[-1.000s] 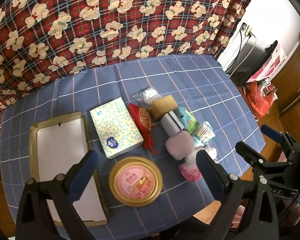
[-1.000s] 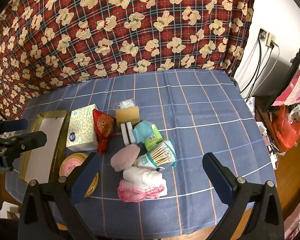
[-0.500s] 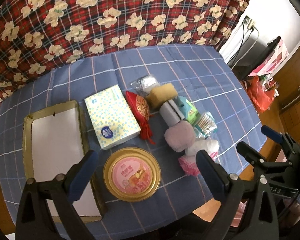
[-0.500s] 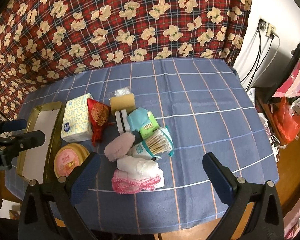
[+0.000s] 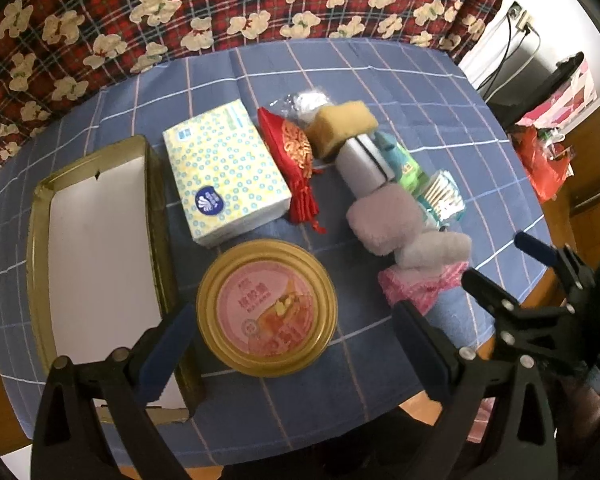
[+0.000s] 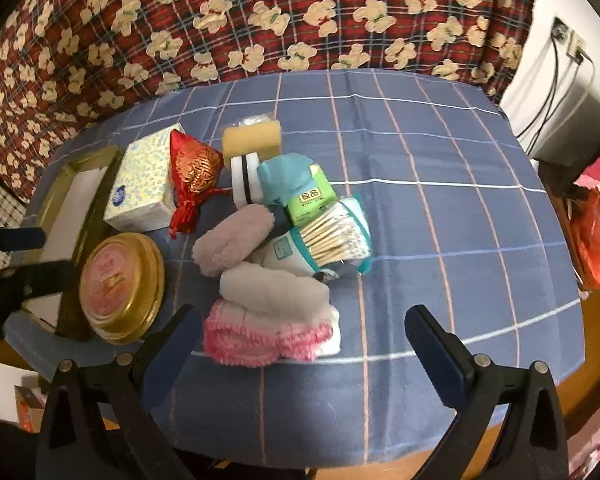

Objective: Organize soft objects
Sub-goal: 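Reach down and grasp the white rolled towel with the right gripper, then grasp the pink-trimmed white towel with the left gripper while the right gripper holds the white towel, then carry both towels over the gold-rimmed tray with both grippers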

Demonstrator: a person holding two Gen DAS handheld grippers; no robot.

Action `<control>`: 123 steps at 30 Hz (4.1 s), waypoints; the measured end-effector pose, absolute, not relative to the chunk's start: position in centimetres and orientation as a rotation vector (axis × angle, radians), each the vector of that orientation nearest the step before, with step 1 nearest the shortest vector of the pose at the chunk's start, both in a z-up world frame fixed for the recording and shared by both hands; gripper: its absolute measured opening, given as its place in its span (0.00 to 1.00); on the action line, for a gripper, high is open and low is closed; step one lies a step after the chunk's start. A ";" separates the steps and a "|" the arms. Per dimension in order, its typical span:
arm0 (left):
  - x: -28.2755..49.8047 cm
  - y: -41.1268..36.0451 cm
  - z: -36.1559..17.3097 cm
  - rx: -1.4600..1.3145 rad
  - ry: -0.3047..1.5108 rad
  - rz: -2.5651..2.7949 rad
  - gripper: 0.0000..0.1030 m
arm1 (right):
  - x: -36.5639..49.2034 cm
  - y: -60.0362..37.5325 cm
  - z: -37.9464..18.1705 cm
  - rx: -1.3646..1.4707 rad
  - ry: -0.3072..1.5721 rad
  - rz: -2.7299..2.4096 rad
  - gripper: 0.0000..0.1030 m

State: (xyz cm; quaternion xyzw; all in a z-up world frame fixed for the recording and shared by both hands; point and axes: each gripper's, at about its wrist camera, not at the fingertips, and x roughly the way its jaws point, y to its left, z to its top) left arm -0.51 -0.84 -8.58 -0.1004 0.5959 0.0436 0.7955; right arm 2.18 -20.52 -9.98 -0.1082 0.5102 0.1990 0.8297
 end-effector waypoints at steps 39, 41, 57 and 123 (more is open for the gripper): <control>4.0 -10.7 -12.9 -0.104 1.368 -0.178 0.88 | 4.6 -24.3 -10.3 -0.103 1.073 0.484 0.50; 4.4 -11.7 -13.7 -0.093 1.381 -0.202 0.87 | 4.6 -25.3 -10.2 -0.098 1.074 0.461 0.51; 5.2 -14.7 -17.4 0.004 1.439 -0.231 0.35 | 3.8 -29.3 -10.0 -0.092 1.080 0.379 0.51; 3.4 1.0 -6.3 -0.129 1.139 -0.036 0.21 | 6.2 -16.5 -4.8 -0.074 0.918 0.526 0.51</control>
